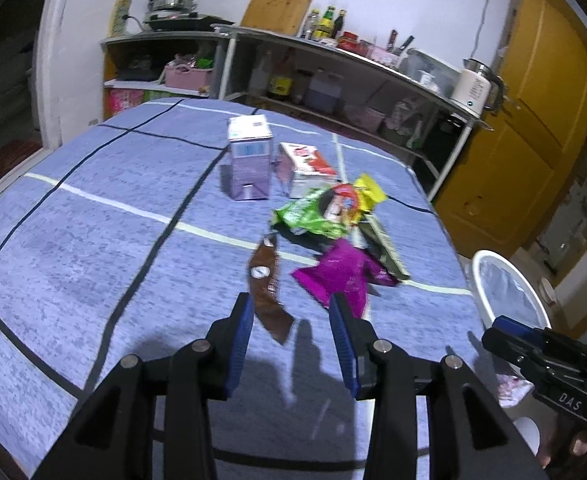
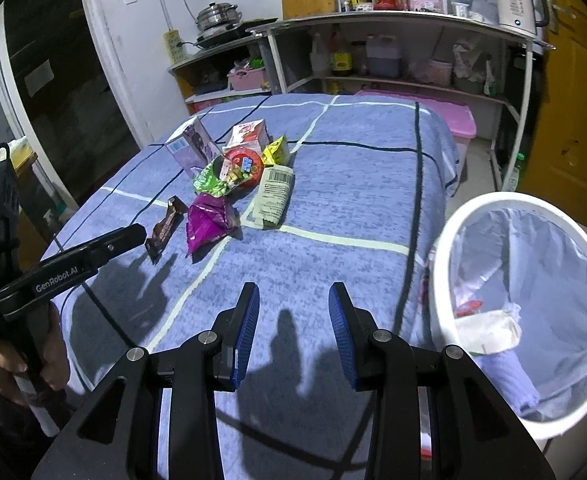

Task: Collect trash
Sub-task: 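Move the left gripper toward the brown wrapper while the right gripper approaches the purple bag, then grasp the brown wrapper with the left gripper while the right gripper grasps the beige barcode packet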

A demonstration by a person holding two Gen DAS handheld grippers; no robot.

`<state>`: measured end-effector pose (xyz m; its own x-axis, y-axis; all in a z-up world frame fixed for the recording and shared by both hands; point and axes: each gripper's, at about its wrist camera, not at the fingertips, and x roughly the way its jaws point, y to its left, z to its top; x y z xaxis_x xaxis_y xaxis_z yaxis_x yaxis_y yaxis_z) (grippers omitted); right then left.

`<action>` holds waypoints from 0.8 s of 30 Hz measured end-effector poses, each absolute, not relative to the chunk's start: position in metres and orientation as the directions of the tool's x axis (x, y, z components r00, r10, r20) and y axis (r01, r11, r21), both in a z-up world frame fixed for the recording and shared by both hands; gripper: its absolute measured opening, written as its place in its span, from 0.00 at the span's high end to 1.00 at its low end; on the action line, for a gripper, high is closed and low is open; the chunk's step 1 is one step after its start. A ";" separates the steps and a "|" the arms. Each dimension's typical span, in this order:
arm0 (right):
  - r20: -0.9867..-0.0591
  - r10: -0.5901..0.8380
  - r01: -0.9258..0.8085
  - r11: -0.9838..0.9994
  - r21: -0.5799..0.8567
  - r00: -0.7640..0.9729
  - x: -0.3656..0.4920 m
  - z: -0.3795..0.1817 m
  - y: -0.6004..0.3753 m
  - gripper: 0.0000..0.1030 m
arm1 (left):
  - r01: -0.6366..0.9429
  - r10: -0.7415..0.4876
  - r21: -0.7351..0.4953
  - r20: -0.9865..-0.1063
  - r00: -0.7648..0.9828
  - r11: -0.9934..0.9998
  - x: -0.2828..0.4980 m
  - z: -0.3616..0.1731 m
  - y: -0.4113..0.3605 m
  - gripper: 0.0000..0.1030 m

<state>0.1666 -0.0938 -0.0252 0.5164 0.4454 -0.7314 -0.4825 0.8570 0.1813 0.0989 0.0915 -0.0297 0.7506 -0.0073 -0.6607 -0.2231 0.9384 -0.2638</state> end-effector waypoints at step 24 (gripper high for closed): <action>-0.773 0.473 -0.530 0.821 0.212 0.424 0.243 -0.045 -0.028 0.52 | -0.237 -0.001 -0.232 -0.716 0.699 0.944 0.126 -0.055 0.096 0.75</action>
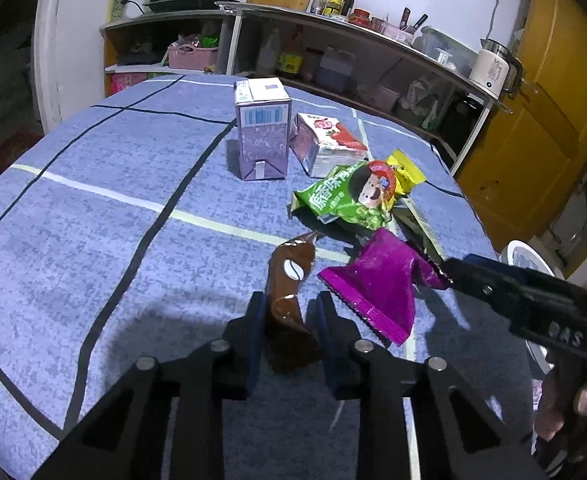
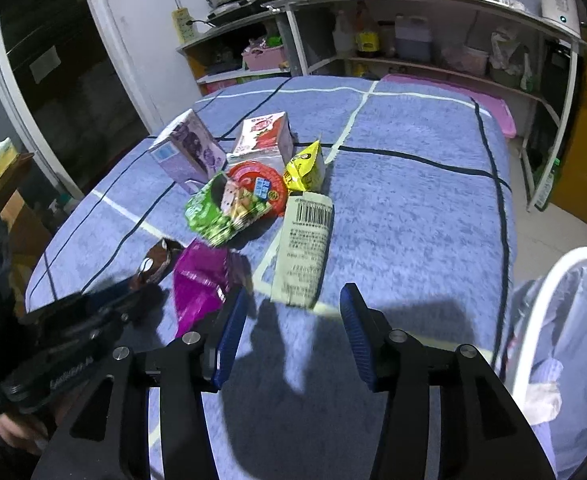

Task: Collect trash
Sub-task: 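Grasp the brown wrapper with the left gripper while the right gripper grasps the beige barcode packet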

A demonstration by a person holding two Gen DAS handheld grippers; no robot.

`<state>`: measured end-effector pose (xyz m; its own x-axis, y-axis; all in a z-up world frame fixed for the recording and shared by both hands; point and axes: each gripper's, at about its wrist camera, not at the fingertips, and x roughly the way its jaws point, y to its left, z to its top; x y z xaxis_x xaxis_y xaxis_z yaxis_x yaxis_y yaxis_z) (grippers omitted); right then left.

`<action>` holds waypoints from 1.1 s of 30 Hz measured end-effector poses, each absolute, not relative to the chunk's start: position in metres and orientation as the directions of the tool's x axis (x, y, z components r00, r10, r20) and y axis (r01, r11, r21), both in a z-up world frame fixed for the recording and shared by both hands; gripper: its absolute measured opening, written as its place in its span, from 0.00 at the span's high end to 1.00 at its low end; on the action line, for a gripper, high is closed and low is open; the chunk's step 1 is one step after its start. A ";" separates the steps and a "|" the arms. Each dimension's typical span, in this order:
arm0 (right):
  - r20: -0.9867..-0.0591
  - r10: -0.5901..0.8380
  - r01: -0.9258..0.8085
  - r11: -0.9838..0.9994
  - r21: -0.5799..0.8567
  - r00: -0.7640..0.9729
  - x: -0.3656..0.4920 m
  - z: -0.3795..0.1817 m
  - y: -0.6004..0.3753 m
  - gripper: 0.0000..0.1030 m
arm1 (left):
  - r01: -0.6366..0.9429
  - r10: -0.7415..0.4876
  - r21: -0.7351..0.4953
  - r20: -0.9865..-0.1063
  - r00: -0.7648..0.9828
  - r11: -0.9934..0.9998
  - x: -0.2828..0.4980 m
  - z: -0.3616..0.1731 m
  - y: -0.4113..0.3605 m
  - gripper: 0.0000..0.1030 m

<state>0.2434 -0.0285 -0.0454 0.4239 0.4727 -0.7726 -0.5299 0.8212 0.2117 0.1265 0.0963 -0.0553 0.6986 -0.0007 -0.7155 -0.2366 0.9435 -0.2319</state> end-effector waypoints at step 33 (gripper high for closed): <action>-0.729 0.479 -0.459 0.852 0.252 0.490 0.184 -0.023 -0.093 0.76 | -0.168 -0.033 -0.245 -0.649 0.760 0.955 0.086 -0.015 0.070 0.79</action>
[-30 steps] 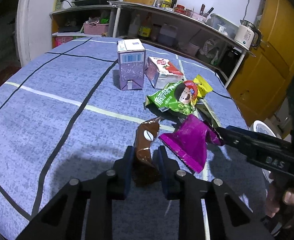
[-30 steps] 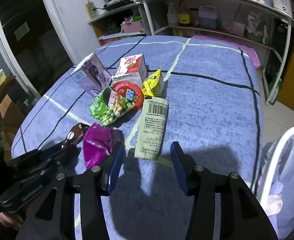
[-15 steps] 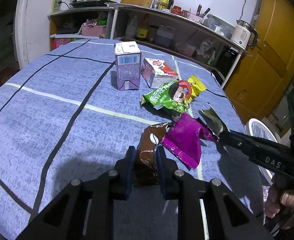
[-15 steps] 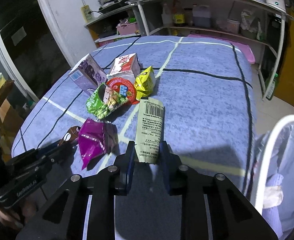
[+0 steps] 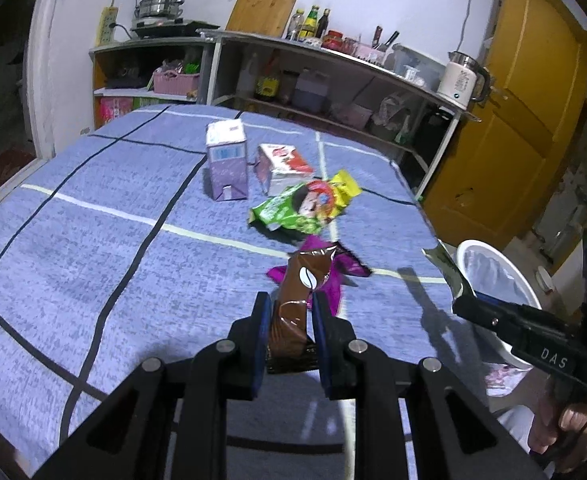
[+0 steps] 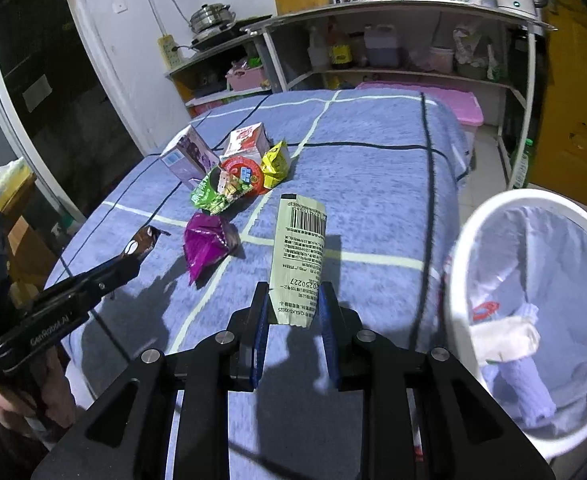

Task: Collect trash
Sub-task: 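Grasp the brown wrapper with the left gripper while the right gripper grasps the beige barcode packet, then carry the brown wrapper in the left gripper while the right gripper carries the beige packet over the bin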

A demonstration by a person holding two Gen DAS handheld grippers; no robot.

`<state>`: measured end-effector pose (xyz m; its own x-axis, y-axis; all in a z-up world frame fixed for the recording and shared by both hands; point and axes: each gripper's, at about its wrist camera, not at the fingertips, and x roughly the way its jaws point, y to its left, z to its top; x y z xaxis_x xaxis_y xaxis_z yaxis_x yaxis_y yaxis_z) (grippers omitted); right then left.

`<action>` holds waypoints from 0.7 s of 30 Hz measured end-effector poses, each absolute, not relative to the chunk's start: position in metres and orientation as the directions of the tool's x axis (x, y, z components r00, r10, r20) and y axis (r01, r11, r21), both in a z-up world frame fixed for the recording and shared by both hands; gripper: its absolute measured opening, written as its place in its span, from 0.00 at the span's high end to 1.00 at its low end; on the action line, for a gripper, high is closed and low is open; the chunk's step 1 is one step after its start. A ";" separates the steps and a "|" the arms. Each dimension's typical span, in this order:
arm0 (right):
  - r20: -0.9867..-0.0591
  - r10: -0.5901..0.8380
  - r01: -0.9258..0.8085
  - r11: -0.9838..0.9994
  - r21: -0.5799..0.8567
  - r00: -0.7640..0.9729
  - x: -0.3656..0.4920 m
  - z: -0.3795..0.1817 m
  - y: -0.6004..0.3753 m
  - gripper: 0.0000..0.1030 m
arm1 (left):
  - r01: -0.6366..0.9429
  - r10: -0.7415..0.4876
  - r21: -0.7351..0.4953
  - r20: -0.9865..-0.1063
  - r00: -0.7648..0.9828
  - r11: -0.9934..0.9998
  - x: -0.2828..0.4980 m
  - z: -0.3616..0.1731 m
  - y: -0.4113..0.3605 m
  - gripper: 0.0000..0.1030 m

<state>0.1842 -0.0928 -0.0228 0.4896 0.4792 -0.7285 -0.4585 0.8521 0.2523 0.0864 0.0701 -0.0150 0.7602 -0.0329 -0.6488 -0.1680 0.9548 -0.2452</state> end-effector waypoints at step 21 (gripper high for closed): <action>-0.689 0.424 -0.357 0.900 0.249 0.588 0.143 -0.002 -0.167 0.76 | 0.018 -0.165 -0.237 -0.616 0.770 0.971 0.089 0.009 -0.006 0.79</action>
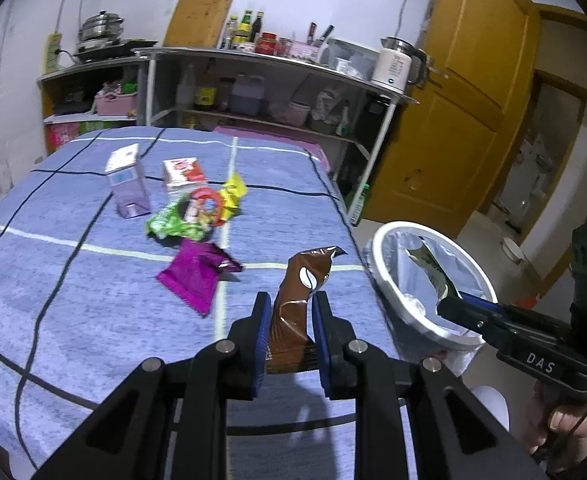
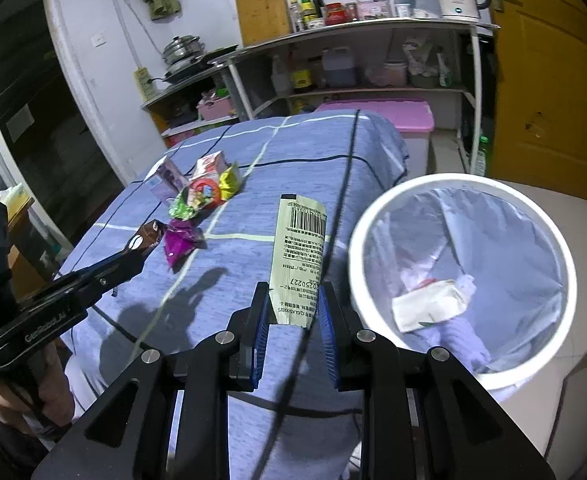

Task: Collect trash
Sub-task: 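Carry the brown wrapper in the left gripper while the right gripper carries the beige packet over the bin, then open the left gripper over the bin while the right gripper opens, dropping both items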

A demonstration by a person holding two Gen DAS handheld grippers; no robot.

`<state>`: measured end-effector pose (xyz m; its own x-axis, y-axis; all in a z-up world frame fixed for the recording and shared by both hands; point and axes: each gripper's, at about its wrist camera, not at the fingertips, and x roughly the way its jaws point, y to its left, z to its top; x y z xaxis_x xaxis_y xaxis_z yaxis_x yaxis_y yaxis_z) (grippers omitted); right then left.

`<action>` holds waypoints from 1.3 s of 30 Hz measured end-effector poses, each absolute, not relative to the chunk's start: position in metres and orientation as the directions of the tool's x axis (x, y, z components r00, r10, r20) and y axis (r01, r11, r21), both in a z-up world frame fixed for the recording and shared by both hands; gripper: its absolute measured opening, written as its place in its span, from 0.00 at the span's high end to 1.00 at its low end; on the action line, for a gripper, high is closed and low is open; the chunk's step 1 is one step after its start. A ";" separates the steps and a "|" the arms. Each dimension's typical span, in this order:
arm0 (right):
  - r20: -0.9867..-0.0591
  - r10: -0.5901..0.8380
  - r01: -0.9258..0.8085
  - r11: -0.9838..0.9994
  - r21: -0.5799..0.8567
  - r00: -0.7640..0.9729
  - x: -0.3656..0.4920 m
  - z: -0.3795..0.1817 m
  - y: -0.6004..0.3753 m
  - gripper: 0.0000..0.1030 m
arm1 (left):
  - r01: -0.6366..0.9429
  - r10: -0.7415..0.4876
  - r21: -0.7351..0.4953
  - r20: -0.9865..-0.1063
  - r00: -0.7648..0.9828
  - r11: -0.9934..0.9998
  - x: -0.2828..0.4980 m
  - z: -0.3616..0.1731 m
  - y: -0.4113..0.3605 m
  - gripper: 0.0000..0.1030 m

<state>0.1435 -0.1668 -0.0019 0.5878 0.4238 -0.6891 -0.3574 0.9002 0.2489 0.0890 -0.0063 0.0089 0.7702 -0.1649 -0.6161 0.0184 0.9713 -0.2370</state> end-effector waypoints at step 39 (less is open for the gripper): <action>-0.741 0.285 -0.117 0.955 0.271 0.608 0.158 -0.031 -0.282 0.76 | 0.334 -0.406 -0.242 -0.671 0.621 0.911 0.162 -0.010 -0.148 0.78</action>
